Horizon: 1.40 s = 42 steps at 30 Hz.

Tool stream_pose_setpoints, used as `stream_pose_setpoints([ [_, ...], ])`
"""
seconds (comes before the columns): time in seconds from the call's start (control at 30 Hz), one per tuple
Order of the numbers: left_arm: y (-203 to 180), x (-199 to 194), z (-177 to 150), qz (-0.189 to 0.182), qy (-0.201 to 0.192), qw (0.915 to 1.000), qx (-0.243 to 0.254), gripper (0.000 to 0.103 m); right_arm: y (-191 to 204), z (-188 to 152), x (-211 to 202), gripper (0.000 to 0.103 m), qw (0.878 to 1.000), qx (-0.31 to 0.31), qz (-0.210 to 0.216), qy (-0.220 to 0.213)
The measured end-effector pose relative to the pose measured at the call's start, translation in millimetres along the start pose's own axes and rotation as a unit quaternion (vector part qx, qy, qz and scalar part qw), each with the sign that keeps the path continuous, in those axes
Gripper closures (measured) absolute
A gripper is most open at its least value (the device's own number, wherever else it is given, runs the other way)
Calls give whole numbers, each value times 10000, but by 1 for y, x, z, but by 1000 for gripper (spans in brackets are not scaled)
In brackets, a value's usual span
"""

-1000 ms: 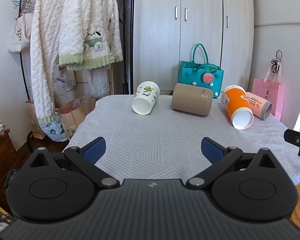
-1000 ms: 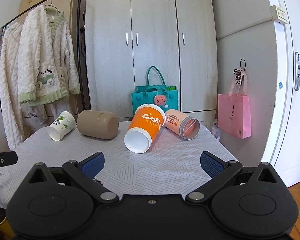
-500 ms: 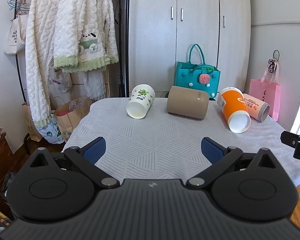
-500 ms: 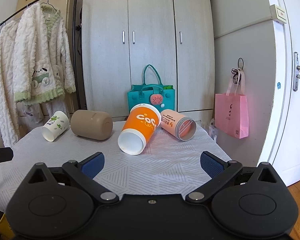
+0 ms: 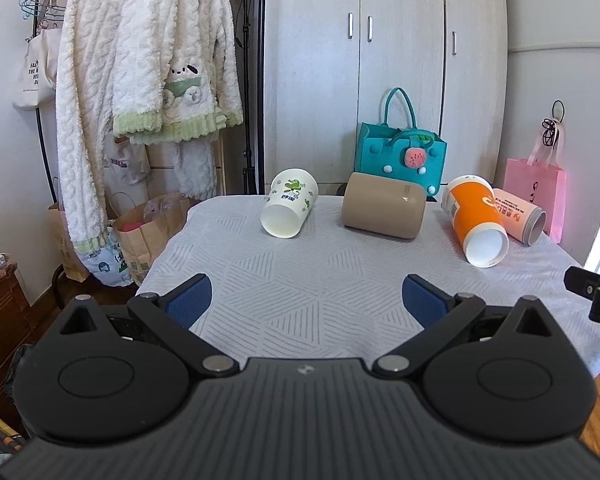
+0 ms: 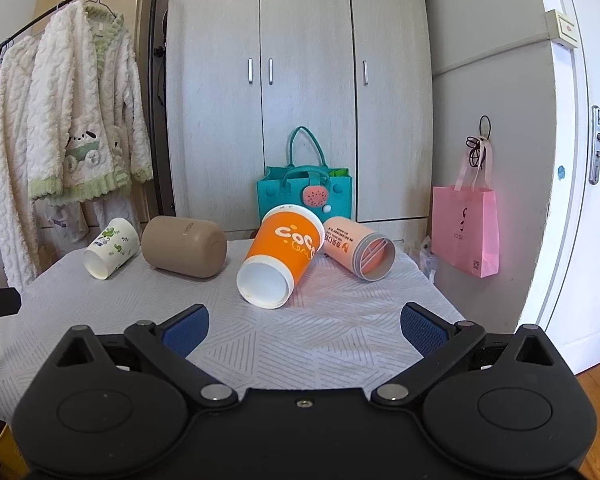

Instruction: Flip cup upright

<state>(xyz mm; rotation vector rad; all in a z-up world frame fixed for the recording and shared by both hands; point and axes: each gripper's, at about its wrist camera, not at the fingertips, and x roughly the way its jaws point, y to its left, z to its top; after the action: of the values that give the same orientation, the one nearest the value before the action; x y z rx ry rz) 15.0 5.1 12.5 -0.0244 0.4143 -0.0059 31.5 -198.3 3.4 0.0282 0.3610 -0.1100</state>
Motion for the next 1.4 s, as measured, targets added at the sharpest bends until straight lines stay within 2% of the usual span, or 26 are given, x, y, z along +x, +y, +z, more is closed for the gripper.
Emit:
stream_pose_setpoints([
  [0.17,2,1,1,37,86,10000,17,0,2,1,1,0,10000,-62,-13,49],
  [0.3,5,1,5,28,217,9998,26,0,2,2,-6,0,9998,-128,143,-103],
  [0.4,8,1,12,-138,370,9992,99,0,-1,9,-18,0,9967,-168,706,-374],
  [0.53,18,-1,33,-290,479,9980,297,0,-10,29,-33,0,9856,-28,1536,-709],
  [0.63,25,1,48,-312,493,9975,401,0,-5,44,-38,0,9758,-369,1972,-871],
  [0.73,31,5,62,-377,506,9970,442,0,13,55,-39,0,9679,-1066,2122,-818],
  [0.83,34,11,72,-470,486,9967,452,0,27,64,-34,0,9594,-1434,2344,-634],
  [0.93,34,19,80,-552,443,9959,564,0,38,72,-26,0,9397,-1791,2875,-475],
  [1.0,33,25,85,-574,430,9952,668,0,43,76,-21,0,9307,-1941,3073,-418],
  [1.17,34,47,97,-686,510,9941,663,0,59,86,3,0,9195,-2271,3198,-247],
  [1.27,36,66,102,-762,538,9943,522,0,66,96,29,0,9128,-2428,3284,-65],
  [1.4,38,101,104,-1002,783,9917,210,0,80,108,68,0,9027,-2810,3255,164],
])
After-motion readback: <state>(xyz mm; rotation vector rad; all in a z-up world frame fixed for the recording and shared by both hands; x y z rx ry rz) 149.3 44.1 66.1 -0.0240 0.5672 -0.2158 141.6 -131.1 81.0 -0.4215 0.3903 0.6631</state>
